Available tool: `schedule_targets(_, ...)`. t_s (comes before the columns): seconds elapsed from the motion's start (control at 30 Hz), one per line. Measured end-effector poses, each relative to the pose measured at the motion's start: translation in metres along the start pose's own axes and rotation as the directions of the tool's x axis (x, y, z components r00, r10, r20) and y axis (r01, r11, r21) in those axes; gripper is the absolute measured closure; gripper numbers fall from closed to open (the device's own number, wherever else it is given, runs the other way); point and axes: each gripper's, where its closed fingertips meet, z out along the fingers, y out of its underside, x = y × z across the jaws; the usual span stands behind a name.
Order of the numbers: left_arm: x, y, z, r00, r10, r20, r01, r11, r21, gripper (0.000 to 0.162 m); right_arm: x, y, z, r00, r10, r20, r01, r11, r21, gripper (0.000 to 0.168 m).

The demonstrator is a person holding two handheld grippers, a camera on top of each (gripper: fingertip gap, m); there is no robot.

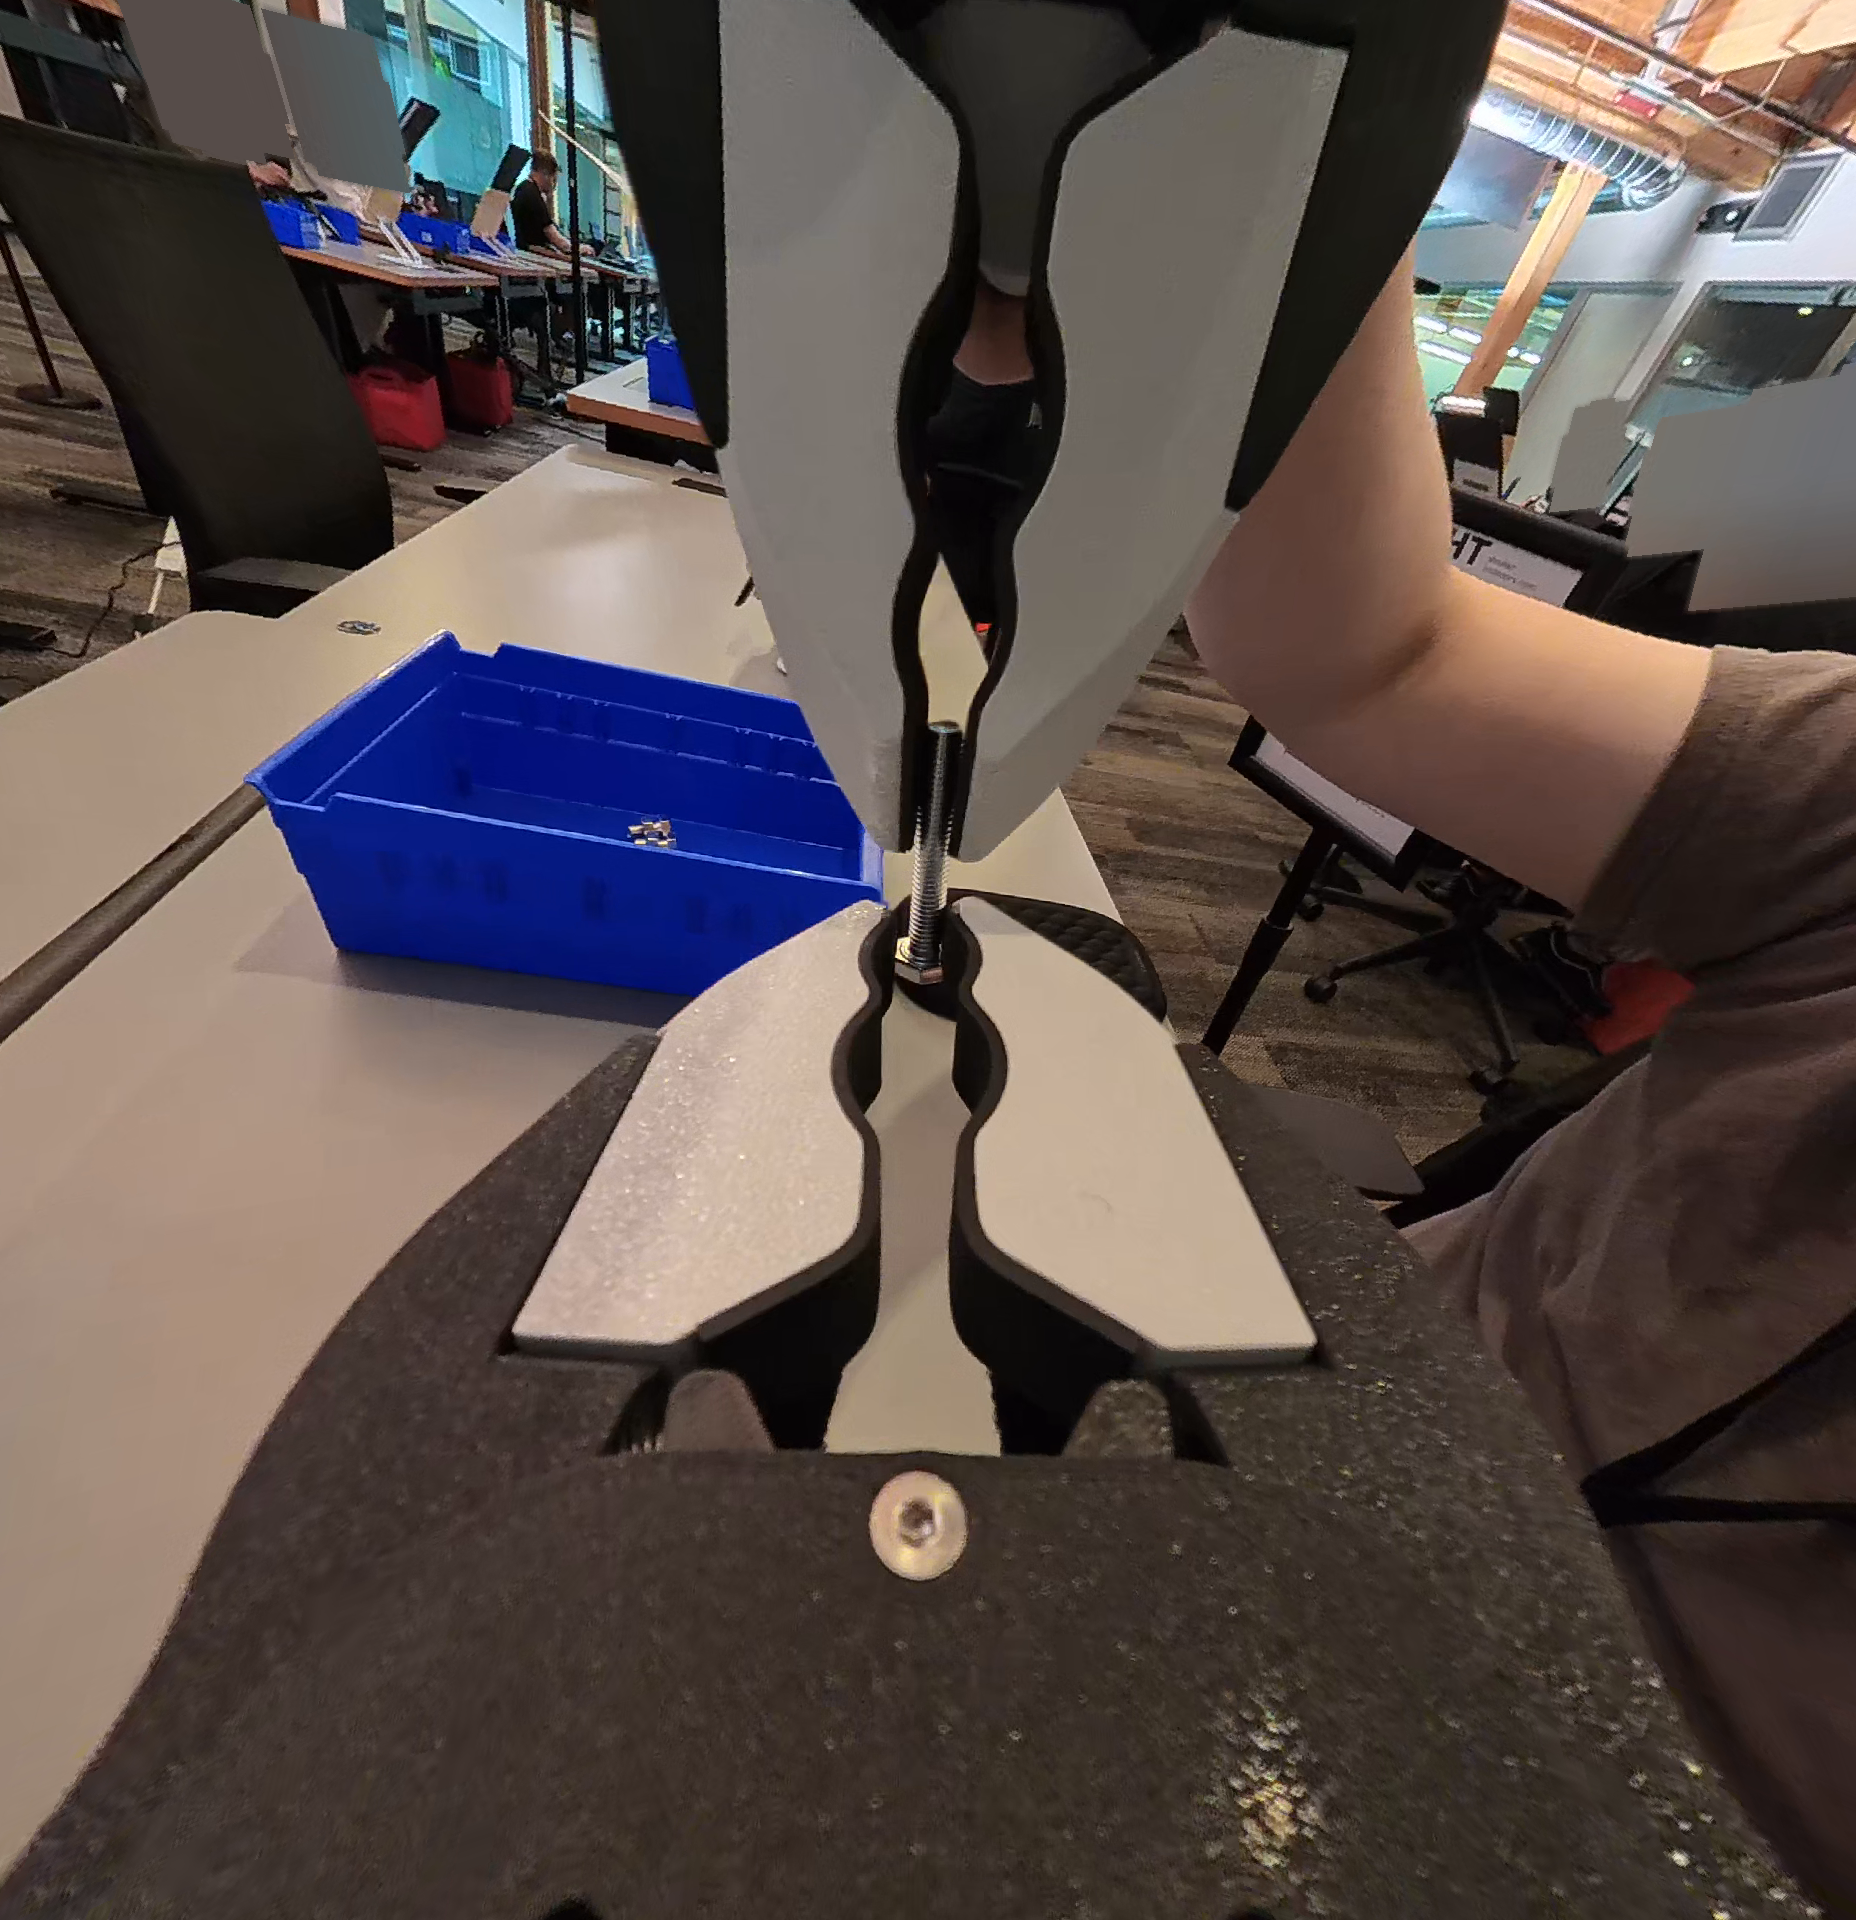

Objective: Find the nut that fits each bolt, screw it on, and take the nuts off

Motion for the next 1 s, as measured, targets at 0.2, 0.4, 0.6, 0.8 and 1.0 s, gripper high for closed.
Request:
schedule_targets(0.2, -0.003, -0.006, -0.002, 0.998, -0.051, -0.027, 0.052, 0.996, 0.066, 0.154, 0.005, -0.004, -0.004, 1.0, 0.008, -0.023, -0.008, 0.999, 0.032, 0.161)
schedule_targets(0.4, -0.003, -0.004, -0.002, 0.998, -0.054, -0.011, 0.055, 0.998, 0.041, 0.155, 0.008, -0.003, -0.003, 1.0, 0.017, -0.01, -0.017, 0.999, 0.038, 0.16)
schedule_targets(0.6, -0.01, -0.008, -0.01, 0.995, -0.103, -0.015, 0.104, 0.992, 0.076, 0.155, 0.023, -0.023, -0.015, 0.988, -0.024, -0.15, 0.049, 0.984, 0.169, 0.147)
schedule_targets(0.8, -0.017, -0.017, -0.032, 0.991, -0.135, -0.008, 0.135, 0.981, 0.139, 0.157, 0.03, -0.058, -0.077, 0.932, -0.037, -0.361, 0.218, 0.853, 0.474, 0.142)
schedule_targets(1.0, -0.026, -0.023, -0.058, 0.991, -0.092, 0.096, 0.077, 0.986, 0.149, 0.157, 0.041, -0.03, -0.068, 0.938, -0.034, -0.344, 0.219, 0.828, 0.515, 0.147)
